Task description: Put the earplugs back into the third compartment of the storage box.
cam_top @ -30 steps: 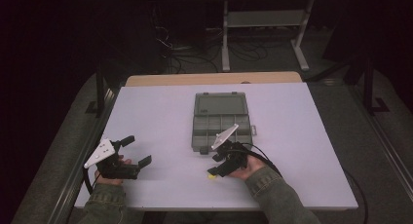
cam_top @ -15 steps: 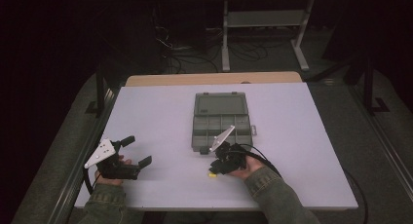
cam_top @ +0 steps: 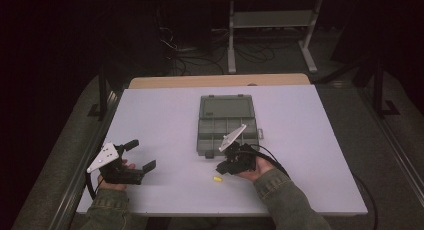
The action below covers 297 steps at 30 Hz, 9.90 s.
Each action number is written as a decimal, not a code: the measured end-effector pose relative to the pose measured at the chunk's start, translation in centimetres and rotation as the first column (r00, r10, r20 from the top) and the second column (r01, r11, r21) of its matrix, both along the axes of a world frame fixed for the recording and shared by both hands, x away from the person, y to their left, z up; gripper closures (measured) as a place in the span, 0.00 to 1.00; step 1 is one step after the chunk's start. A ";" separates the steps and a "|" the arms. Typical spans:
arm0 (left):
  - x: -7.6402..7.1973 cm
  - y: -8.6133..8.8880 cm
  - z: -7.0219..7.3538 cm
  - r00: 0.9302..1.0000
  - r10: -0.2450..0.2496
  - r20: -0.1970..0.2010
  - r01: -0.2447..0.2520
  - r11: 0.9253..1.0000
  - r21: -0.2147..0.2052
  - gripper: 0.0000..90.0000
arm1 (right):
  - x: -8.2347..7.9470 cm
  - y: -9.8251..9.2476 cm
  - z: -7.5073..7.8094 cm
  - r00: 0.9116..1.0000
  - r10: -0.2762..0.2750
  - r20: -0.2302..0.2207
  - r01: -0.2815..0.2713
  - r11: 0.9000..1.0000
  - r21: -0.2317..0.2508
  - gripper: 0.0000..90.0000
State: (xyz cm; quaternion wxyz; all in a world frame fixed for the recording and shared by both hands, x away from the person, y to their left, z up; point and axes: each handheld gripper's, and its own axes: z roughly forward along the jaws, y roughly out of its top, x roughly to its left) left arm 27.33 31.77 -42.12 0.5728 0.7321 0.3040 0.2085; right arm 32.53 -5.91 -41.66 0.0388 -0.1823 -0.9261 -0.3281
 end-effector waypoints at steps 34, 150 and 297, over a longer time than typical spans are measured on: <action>0.0 0.1 -0.1 1.000 0.003 -0.002 -0.003 1.000 -0.001 0.00 | 4.1 -2.7 6.3 0.995 -0.066 0.076 0.062 0.997 0.052 0.91; -0.1 -0.2 -0.1 1.000 -0.012 -0.009 0.013 1.000 0.014 0.00 | 0.6 -0.8 2.5 0.998 -0.043 0.056 0.042 0.999 0.029 0.00; -0.2 -0.1 -0.2 1.000 -0.014 -0.020 0.014 1.000 0.016 0.00 | 12.2 -4.7 3.6 0.965 -0.263 0.019 0.264 0.959 -0.101 0.86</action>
